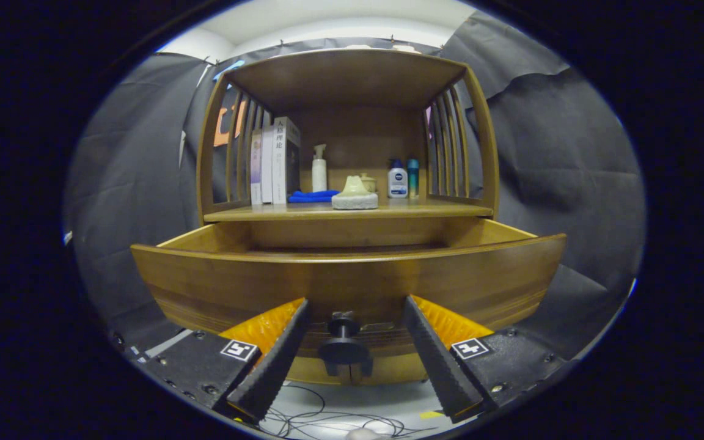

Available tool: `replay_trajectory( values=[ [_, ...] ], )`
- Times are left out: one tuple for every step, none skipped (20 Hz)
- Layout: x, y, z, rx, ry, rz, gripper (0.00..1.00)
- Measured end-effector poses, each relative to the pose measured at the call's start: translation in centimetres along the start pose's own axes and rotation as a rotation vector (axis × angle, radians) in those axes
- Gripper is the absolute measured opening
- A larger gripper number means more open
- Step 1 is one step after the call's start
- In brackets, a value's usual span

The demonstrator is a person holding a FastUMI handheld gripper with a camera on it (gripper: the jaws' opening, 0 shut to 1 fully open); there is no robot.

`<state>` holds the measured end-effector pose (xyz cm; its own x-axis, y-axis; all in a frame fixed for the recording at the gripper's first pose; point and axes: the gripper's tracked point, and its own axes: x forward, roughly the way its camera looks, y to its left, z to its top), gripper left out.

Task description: Pull open the drawer, take out the items inside it, and place them on the countertop above the cabinet.

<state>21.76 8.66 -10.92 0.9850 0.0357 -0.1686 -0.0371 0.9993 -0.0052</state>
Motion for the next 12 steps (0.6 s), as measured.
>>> replay_trajectory(
  values=[
    [0.7,0.1,0.4,0.002,-0.008,-0.001,1.0],
    [1.4,0.2,1.1,0.002,-0.022,-0.002,1.0],
    [2.2,0.3,0.8,0.002,-0.001,-0.005,1.0],
    [2.5,0.3,1.1,0.003,-0.013,-0.008,1.0],
    [3.4,0.5,1.2,0.011,-0.006,-0.011,1.0],
    [4.2,0.7,1.4,0.014,-0.014,-0.015,1.0],
    [4.7,0.8,1.5,0.009,-0.018,-0.02,1.0],
    [5.4,0.8,1.6,0.004,-0.026,-0.024,1.0],
    [6.1,0.9,1.8,0.005,-0.032,-0.025,1.0],
    [6.7,1.0,1.9,0.007,-0.029,-0.025,1.0],
    [7.4,0.9,2.1,0.009,-0.028,-0.025,1.0],
    [8.1,1.0,2.2,0.013,-0.025,-0.025,1.0]
  ],
)
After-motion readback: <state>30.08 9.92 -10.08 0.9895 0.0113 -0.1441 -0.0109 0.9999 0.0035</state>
